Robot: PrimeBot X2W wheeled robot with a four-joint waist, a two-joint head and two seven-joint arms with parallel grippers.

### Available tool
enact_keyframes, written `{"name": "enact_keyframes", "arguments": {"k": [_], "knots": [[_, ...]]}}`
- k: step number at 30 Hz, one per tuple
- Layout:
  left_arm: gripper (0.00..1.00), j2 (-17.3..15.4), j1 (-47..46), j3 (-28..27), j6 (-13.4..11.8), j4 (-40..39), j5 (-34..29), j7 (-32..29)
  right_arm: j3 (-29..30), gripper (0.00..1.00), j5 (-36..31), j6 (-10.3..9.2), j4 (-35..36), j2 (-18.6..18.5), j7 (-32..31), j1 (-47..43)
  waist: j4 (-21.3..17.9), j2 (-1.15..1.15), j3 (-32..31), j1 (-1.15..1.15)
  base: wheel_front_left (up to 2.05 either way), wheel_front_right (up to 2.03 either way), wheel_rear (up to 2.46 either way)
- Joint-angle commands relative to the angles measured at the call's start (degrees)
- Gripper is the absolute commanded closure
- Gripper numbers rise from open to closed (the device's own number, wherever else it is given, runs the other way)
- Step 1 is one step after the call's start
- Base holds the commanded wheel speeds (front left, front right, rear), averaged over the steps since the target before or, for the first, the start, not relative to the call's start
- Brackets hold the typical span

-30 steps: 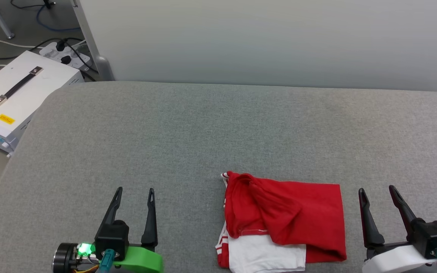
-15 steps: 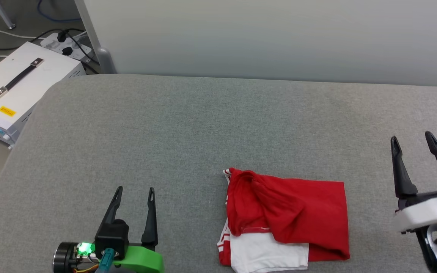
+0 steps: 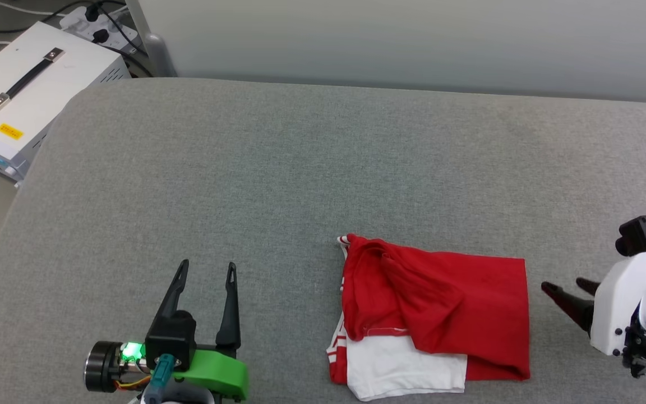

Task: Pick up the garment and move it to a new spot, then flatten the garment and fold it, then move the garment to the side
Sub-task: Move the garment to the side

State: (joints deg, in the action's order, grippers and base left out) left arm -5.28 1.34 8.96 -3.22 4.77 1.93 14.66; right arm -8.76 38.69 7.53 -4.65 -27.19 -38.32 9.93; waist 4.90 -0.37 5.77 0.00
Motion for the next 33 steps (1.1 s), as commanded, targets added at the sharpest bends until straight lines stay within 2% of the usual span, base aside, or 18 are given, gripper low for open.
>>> {"name": "enact_keyframes", "arguments": {"k": [1, 7, 15, 22, 23, 29, 33], "knots": [[0.00, 0.35, -1.41, 0.19, 0.57, -0.12, 0.07, 0.34, 0.14, 0.00, 2.82, -0.04, -0.92, 0.52, -2.45, -0.53, 0.81, 0.37, 1.13, 0.00, 0.00, 0.00, 0.00], [0.00, 0.66, -3.27, 0.75, 1.15, 0.03, 0.00, 0.34, -0.77, 0.00, 8.84, -0.04, -3.48, 1.97, -7.58, -1.62, 2.46, 0.37, 3.40, 0.00, 0.00, 0.00, 0.00], [0.00, 0.91, -5.15, 1.01, 1.70, 0.40, -0.08, 0.34, -3.54, 0.00, 10.73, -0.04, -8.67, 5.52, -5.96, 0.70, 4.39, 0.37, 6.08, 0.00, 0.00, 0.00, 0.00], [0.00, 1.25, -6.04, 1.29, 1.72, 0.94, 0.05, 0.34, -8.45, 0.02, 10.69, -0.04, -11.65, 5.43, -3.50, 1.32, 5.92, 0.37, 6.85, 0.00, 0.00, 0.00, 0.00], [0.00, 1.29, -6.02, 1.28, 1.69, 1.02, 0.07, 0.34, -9.10, 1.00, 10.89, -0.04, -11.76, 5.14, -2.90, 1.39, 6.05, 0.37, 6.83, 0.00, 0.00, 0.00, 0.00], [0.00, 1.41, -5.52, 1.01, 1.59, 1.46, 0.12, 0.34, -11.74, 1.00, 12.09, -0.04, -10.94, 3.29, 1.42, 3.08, 5.96, 0.37, 6.12, 0.00, 0.00, 0.00, 0.00], [0.00, 1.38, -4.90, 0.49, 1.20, 1.51, -0.05, 0.34, -13.76, 1.00, 11.94, -0.04, -8.27, 1.31, 4.66, 5.57, 4.54, 0.37, 5.08, 0.00, 0.00, 0.00, 0.00]]}}
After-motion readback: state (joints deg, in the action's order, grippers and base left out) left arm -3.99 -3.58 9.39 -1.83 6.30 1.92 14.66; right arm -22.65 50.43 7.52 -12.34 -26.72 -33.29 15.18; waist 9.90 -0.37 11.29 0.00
